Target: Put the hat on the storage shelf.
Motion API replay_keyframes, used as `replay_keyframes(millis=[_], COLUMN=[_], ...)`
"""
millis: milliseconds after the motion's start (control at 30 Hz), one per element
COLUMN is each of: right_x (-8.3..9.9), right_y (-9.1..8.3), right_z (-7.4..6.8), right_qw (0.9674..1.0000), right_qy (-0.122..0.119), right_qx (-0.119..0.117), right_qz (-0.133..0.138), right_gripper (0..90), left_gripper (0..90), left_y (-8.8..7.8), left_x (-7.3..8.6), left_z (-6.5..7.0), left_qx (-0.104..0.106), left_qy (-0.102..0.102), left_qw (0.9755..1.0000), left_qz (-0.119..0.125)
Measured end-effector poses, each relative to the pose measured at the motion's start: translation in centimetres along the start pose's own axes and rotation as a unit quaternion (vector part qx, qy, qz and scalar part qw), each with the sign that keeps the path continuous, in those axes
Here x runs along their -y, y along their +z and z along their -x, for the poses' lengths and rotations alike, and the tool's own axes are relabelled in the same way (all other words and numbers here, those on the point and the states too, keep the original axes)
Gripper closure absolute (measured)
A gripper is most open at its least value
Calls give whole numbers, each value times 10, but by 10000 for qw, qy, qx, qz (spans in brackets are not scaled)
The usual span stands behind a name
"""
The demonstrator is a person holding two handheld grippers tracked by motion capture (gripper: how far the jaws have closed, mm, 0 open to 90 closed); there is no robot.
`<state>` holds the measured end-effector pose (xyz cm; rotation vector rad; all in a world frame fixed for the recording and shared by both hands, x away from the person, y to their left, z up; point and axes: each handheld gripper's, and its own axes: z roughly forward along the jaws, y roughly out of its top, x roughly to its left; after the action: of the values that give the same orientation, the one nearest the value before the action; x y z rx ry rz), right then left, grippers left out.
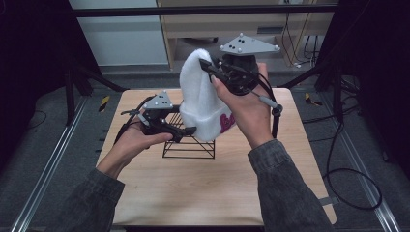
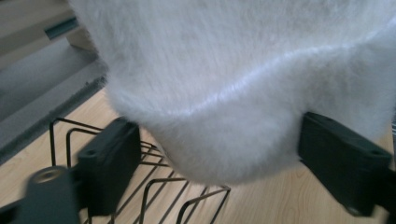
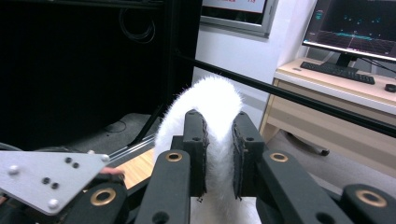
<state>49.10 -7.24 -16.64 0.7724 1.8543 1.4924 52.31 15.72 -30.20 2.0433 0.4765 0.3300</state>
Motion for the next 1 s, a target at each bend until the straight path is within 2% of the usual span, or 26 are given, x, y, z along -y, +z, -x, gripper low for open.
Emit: replay_keyframes(millis=[67,200,233,300,400,500,667,800,1000], right_x=[1,2,2,2,3,6,14,17,17], right_y=[0,-2,-2,-4,-7,-9,-6,1,14], right_z=[-1,0,1,2,6,12,23,28,30], right_qw=[10000,10000,10000,10000,10000,9999,9992,9986,9979], right_qy=[-9,-3,-1,15,-8,-26,-39,-3,23], right_qx=[-13,-19,-19,6,50,149,313,374,404], right_qz=[-4,13,12,11,-7,-66,-256,-368,-502], right_gripper=[787,786,786,786,786,785,784,784,783], left_gripper=[337,669,720,820,845,851,858,862,863], left_y=[1,4,7,8,6,-2,-20,-35,-52], left_x=[0,-1,-2,-3,-4,-2,0,1,2], left_z=[0,-3,-4,-4,-5,-9,-17,-24,-28], left_qx=[1,102,193,194,25,-219,-730,-930,-1051], left_qy=[1,-11,-39,-9,83,59,74,-57,-121], left_qw=[10000,9999,9997,9997,9999,9997,9973,9956,9943], left_qz=[-40,47,112,126,54,66,19,114,123])
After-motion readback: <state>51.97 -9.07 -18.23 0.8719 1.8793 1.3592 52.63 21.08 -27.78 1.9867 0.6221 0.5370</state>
